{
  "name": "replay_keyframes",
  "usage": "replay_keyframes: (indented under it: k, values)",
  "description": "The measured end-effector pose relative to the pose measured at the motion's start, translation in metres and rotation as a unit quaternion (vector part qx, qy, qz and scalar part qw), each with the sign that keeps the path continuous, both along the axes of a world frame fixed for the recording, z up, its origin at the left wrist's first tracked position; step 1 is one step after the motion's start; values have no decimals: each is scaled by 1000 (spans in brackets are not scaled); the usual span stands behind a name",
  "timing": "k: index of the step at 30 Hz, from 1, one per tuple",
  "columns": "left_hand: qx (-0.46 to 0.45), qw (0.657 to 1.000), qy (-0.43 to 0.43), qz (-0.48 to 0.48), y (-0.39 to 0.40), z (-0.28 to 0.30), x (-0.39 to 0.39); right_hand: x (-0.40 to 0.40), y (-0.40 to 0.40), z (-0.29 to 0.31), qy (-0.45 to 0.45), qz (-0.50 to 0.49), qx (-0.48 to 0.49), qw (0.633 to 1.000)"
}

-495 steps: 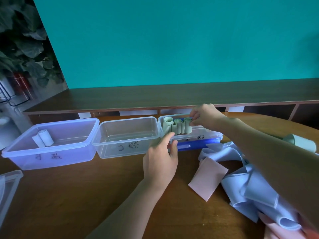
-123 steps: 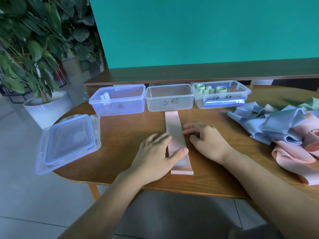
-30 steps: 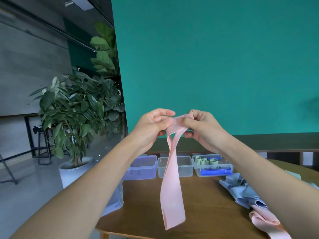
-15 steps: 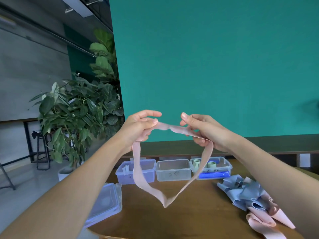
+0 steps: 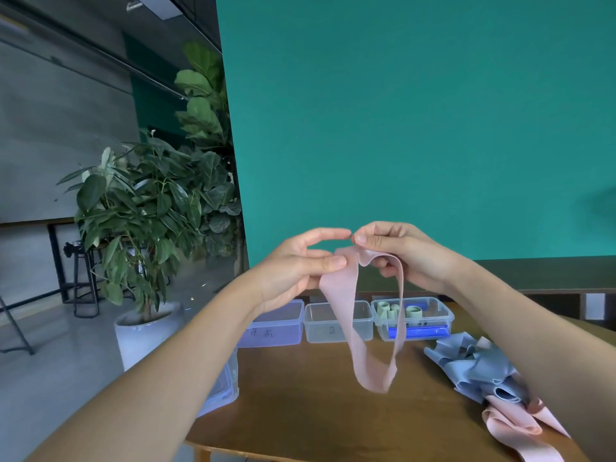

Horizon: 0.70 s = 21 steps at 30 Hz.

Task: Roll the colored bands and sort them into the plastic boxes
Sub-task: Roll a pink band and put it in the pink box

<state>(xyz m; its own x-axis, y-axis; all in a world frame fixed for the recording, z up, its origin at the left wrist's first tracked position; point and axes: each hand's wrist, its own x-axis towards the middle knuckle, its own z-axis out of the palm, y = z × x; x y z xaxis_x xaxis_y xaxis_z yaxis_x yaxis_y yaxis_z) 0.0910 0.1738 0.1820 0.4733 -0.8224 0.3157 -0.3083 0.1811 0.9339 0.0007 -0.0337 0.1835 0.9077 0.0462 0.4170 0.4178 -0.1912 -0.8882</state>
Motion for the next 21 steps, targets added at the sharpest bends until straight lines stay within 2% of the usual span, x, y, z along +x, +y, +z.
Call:
replay_keyframes:
  k: [6,11,15,21]
  values:
    - [-35,989,-85,112,-8,-2,-4,14,-1,-14,0,-21,-11,1000]
    - [-29,981,-117,154,-3,-1,-2,6,12,-17,-40,-65,-15,997]
    - [-16,970,-145,196,8,-4,1,4,25,-20,-84,-109,-28,990]
    - [28,953,-169,249,24,-2,4,16,34,-16,-81,-129,-57,987]
